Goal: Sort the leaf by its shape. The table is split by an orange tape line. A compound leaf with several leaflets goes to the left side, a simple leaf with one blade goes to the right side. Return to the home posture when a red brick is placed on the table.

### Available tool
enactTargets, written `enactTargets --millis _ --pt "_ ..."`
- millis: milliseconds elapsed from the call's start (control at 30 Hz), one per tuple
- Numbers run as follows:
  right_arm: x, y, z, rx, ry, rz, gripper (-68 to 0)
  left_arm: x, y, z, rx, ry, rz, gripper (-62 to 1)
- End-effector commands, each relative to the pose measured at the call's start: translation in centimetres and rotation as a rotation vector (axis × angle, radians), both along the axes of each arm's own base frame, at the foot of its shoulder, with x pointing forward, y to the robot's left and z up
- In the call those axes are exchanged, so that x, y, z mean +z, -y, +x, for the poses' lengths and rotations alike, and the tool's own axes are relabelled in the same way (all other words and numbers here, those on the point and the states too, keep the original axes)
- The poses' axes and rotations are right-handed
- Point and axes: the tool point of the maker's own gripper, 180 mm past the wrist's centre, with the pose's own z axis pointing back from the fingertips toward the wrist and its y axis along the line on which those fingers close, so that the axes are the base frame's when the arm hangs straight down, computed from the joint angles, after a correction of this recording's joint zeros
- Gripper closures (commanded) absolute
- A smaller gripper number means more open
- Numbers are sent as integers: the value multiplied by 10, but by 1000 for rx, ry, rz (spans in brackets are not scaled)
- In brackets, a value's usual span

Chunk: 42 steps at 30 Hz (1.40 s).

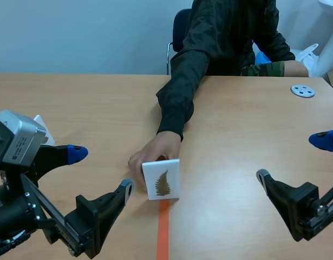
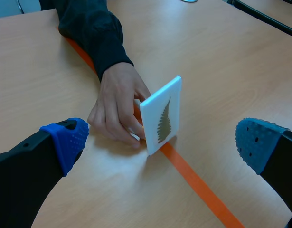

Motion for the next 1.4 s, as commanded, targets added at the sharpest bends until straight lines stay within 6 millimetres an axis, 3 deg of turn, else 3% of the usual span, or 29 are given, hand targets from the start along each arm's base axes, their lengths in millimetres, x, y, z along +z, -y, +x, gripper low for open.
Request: enactTargets --millis 0,1167,1367 --pt "6 0 4 1 20 7 -679 10 0 3 2 32 -21 -623" --pt "6 -1 3 3 21 11 -679 12 0 6 0 39 -17 -623" --pt "-1 -6 -2 37 -21 8 -679 13 -1 7 1 47 -18 -623"
